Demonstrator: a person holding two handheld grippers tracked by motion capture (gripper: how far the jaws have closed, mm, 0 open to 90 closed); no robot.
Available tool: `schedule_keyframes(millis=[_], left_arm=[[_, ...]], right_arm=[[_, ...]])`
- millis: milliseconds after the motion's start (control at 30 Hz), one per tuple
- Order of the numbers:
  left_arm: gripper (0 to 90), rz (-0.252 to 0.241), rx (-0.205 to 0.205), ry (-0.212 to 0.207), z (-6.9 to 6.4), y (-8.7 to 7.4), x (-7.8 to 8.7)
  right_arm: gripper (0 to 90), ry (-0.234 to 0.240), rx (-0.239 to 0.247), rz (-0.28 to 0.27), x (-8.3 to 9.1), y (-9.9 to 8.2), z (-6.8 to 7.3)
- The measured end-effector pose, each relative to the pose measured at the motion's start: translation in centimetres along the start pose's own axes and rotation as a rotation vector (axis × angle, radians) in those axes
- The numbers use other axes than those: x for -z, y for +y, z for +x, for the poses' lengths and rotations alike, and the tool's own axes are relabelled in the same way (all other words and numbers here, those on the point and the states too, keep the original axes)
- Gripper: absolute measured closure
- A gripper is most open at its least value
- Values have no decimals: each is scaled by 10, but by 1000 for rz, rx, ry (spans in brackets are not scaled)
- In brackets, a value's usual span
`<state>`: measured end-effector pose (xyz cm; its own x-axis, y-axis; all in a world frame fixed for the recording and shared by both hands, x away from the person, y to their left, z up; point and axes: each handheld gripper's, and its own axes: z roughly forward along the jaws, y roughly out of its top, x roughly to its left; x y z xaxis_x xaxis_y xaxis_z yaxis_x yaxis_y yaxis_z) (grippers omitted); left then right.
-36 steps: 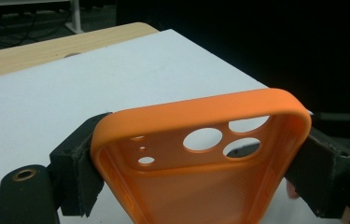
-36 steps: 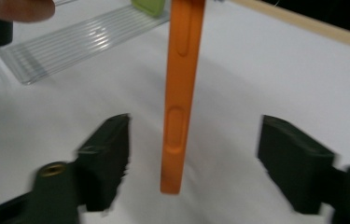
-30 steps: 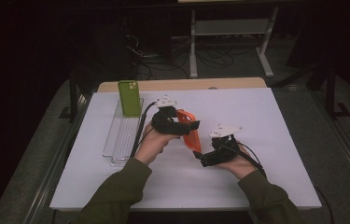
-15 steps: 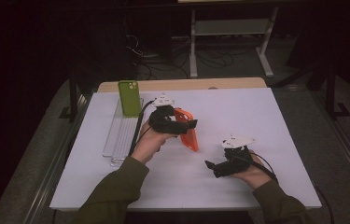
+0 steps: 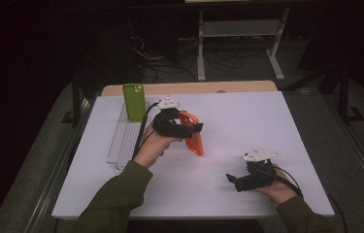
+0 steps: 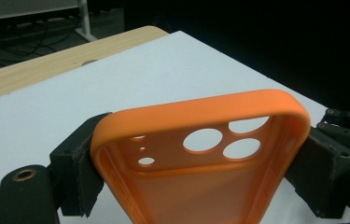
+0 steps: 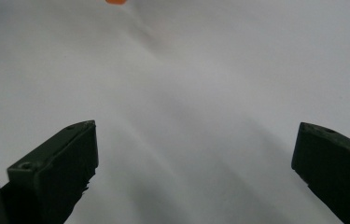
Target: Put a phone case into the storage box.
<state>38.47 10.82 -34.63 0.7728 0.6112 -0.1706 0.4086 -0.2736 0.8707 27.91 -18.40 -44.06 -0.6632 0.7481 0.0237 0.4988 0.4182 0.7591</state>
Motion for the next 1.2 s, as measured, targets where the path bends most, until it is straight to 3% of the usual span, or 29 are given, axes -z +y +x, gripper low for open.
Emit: schedule_keyframes(millis=[100,200,367,800,1200], left_arm=[[155,-1,-13,8,1,5,4],[155,-5,-28,19,2,11,8],[154,-16,-48,50,10,24,18],[154,-39,-62,135,35,50,41],[154,-55,-48,230,60,57,56]], right_arm=[[0,2,-23,-8,-1,0,0],[0,-7,1,0,-2,1,-2],[0,4,-9,0,-3,3,0],[0,5,-8,-6,-3,3,0],[0,4,-20,-7,-2,3,-1]])
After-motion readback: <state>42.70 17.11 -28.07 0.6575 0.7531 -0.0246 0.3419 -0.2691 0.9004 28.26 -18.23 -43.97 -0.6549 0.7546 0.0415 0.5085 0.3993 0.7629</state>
